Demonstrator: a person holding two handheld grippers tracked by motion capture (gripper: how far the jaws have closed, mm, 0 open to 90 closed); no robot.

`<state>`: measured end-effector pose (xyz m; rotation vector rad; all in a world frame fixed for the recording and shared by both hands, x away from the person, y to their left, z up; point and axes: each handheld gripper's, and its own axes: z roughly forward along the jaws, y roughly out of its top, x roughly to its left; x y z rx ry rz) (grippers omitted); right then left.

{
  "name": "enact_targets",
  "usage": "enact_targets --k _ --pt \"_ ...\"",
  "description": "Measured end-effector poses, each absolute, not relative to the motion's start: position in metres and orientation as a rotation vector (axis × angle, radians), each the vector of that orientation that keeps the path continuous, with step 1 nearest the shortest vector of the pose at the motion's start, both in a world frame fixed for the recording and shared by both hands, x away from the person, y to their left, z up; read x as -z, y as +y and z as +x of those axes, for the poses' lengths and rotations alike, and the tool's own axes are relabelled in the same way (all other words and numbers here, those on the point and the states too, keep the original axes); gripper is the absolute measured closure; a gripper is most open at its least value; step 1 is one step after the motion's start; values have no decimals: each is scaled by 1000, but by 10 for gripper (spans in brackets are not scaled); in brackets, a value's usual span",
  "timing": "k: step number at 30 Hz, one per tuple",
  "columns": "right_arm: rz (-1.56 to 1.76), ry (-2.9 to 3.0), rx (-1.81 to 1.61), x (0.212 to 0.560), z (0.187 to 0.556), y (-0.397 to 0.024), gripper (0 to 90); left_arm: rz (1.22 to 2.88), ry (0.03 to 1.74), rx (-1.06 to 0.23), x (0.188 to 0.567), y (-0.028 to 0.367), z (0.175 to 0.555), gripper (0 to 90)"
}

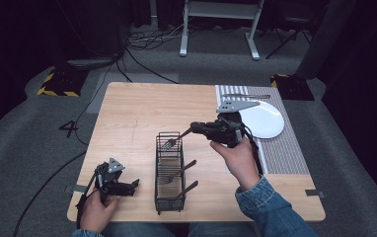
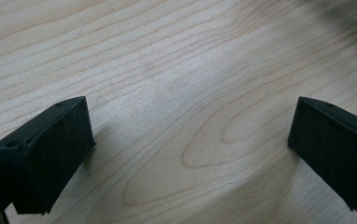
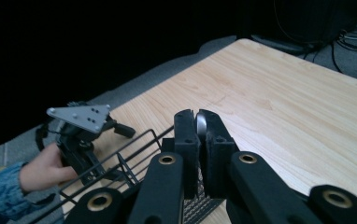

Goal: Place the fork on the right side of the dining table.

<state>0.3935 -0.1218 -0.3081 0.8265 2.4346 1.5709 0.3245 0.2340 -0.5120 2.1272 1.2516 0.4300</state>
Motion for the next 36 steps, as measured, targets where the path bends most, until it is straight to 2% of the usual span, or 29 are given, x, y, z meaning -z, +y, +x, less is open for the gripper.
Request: enact_targets --k 17,36 --pt "850 2317 -1682 273 380 -176 862 2127 1252 -430 512 234 324 3" --pt "984 2206 -1580 270 387 -233 862 2127 1252 -430 512 234 324 2"
